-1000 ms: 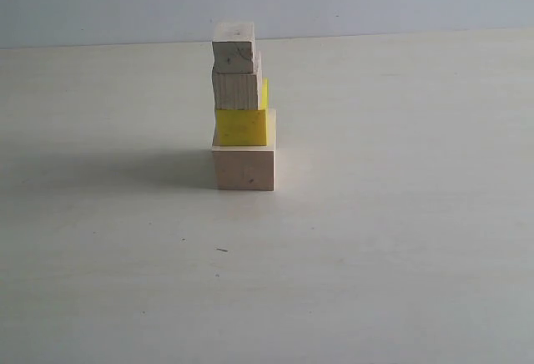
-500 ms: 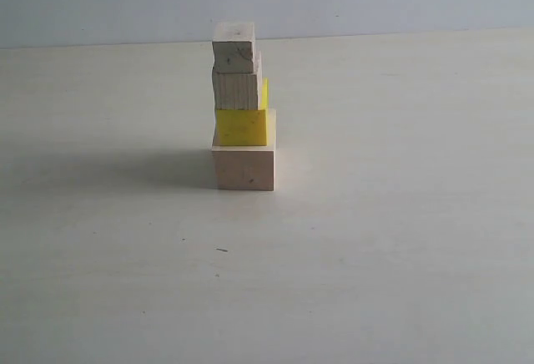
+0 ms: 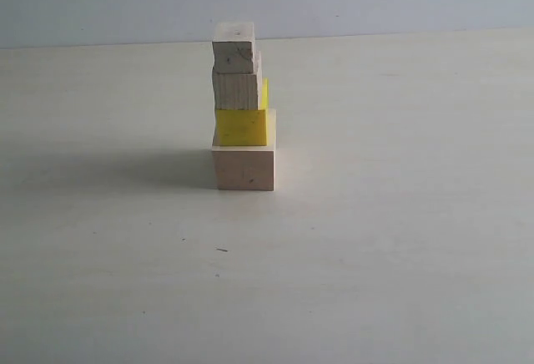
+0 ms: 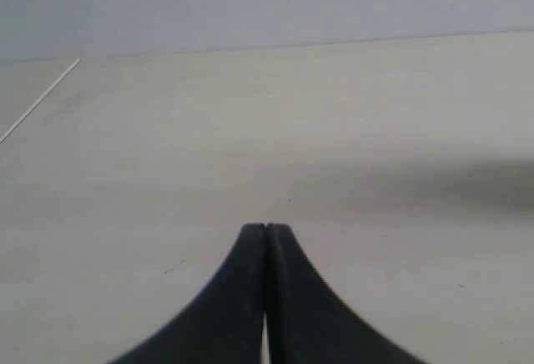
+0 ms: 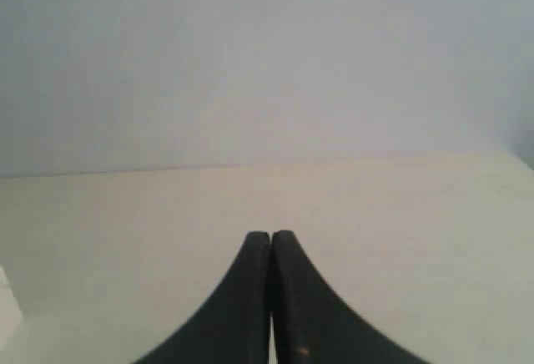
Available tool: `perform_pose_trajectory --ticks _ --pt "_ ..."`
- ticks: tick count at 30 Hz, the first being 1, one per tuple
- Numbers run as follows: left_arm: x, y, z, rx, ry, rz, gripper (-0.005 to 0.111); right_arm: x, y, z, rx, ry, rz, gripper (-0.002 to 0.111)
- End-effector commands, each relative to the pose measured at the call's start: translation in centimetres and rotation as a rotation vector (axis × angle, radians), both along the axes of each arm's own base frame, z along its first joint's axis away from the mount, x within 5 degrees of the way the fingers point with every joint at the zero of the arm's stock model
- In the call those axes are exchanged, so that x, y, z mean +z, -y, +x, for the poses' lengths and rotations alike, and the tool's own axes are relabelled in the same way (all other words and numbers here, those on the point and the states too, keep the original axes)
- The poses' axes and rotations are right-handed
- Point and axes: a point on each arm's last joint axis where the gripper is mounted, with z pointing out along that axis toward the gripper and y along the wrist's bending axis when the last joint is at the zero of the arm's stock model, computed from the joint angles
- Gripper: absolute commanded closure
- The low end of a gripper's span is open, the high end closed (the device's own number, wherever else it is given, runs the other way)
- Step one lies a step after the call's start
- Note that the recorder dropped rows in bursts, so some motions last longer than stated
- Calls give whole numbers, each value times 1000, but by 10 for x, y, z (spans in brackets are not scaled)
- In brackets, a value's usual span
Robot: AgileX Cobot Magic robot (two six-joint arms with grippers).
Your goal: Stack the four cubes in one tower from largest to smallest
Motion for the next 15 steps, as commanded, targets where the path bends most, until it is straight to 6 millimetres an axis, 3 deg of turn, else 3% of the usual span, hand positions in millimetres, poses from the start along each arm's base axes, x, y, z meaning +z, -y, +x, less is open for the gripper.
perform_pose_trajectory --ticks 1,5,10,15 --pt "0 0 0 -3 6 1 107 -27 2 -10 -26 9 -9 108" --pt "0 0 0 -3 6 1 107 -60 5 -17 -74 -11 43 108" --pt "0 0 0 -3 6 1 107 -68 6 -22 -71 -61 -40 108" --pt "0 0 0 -3 6 1 107 -67 5 -23 -56 -47 -11 108"
